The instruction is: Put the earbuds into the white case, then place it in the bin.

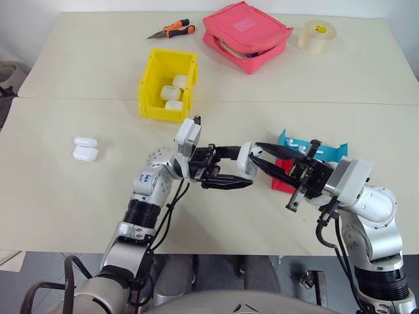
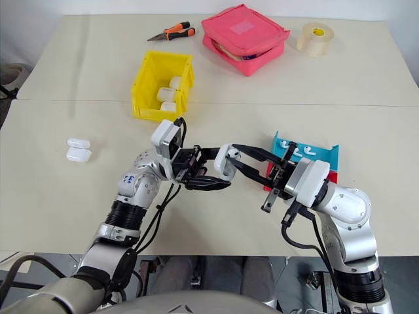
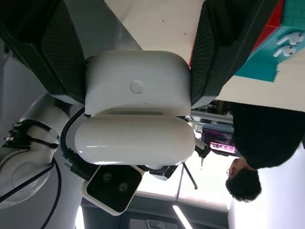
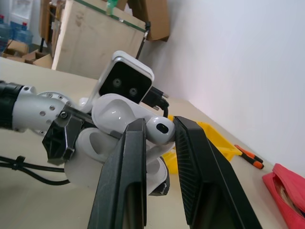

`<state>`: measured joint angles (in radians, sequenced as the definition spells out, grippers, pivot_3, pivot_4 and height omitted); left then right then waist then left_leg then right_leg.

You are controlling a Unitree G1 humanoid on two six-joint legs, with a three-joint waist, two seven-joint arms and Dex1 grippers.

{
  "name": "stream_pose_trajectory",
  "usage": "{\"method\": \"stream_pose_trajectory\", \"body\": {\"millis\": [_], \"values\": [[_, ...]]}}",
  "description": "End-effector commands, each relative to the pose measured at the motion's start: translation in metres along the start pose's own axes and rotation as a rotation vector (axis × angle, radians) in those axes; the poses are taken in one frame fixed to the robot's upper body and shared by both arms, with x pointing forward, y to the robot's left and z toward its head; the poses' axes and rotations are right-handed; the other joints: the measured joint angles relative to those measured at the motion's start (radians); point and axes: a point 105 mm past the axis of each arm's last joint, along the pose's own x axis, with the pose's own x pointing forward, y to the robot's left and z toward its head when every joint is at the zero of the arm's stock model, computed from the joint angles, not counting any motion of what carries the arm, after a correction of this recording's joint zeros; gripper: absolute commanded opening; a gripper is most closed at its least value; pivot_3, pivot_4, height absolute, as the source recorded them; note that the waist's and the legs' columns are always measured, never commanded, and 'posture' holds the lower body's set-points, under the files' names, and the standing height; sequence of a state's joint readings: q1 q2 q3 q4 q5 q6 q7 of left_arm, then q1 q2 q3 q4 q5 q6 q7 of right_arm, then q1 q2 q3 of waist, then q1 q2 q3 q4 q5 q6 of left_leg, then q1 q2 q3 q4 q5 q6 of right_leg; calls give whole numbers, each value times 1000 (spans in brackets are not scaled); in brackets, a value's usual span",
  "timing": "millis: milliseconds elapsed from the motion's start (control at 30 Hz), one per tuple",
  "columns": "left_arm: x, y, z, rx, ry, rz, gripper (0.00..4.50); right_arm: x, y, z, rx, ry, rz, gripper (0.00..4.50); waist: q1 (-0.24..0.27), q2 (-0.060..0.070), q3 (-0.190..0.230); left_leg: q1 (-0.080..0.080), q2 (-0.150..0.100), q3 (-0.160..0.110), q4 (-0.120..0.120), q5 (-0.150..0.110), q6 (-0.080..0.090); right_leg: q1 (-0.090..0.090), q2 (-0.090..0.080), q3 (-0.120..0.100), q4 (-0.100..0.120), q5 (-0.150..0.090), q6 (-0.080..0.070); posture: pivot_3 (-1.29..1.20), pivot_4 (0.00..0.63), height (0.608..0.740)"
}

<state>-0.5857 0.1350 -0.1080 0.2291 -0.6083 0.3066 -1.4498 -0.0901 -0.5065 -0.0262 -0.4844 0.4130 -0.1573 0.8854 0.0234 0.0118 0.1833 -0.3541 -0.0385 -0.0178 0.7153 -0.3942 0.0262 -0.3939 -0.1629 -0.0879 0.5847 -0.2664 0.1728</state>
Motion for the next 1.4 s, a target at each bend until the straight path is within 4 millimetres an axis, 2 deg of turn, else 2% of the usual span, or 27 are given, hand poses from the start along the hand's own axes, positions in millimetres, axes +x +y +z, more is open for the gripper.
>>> {"method": "stream_pose_trajectory", "body": {"millis": [33, 467, 833, 900, 967, 1233, 1267, 1400], "values": [[11, -9, 15, 50, -29, -92, 2806, 1, 1, -3, -7, 5, 18, 486, 1, 0, 0, 0, 0, 0, 0, 0, 0, 0, 0, 0, 0, 0, 0, 0, 150, 740], [18, -10, 20, 31, -60, -126, 2806, 9, 1, -8, 18, -20, 10, 486, 0, 0, 0, 0, 0, 0, 0, 0, 0, 0, 0, 0, 0, 0, 0, 0, 150, 740], [18, -5, 27, 59, -74, -106, 2806, 7, 4, -12, 99, 4, 20, 486, 0, 0, 0, 0, 0, 0, 0, 0, 0, 0, 0, 0, 0, 0, 0, 0, 150, 740], [19, -6, 28, 62, -74, -108, 2806, 7, 4, -12, 140, -1, 28, 1207, 0, 0, 0, 0, 0, 0, 0, 0, 0, 0, 0, 0, 0, 0, 0, 0, 150, 740], [19, -6, 29, 65, -72, -110, 2806, 7, 5, -12, 134, 0, 40, 1730, 0, 0, 0, 0, 0, 0, 0, 0, 0, 0, 0, 0, 0, 0, 0, 0, 150, 740], [18, -6, 29, 69, -71, -109, 2806, 8, 0, -7, 121, -12, 30, 4324, 0, 0, 0, 0, 0, 0, 0, 0, 0, 0, 0, 0, 0, 0, 0, 0, 150, 740], [18, -6, 29, 70, -70, -108, 2806, 7, -1, -7, 118, -12, 27, 4474, 0, 0, 0, 0, 0, 0, 0, 0, 0, 0, 0, 0, 0, 0, 0, 0, 150, 740], [16, -6, 27, 78, -57, -90, 2806, 1, -10, -5, 98, 3, -6, 4474, 0, 0, 0, 0, 0, 0, 0, 0, 0, 0, 0, 0, 0, 0, 0, 0, 150, 740]]}}
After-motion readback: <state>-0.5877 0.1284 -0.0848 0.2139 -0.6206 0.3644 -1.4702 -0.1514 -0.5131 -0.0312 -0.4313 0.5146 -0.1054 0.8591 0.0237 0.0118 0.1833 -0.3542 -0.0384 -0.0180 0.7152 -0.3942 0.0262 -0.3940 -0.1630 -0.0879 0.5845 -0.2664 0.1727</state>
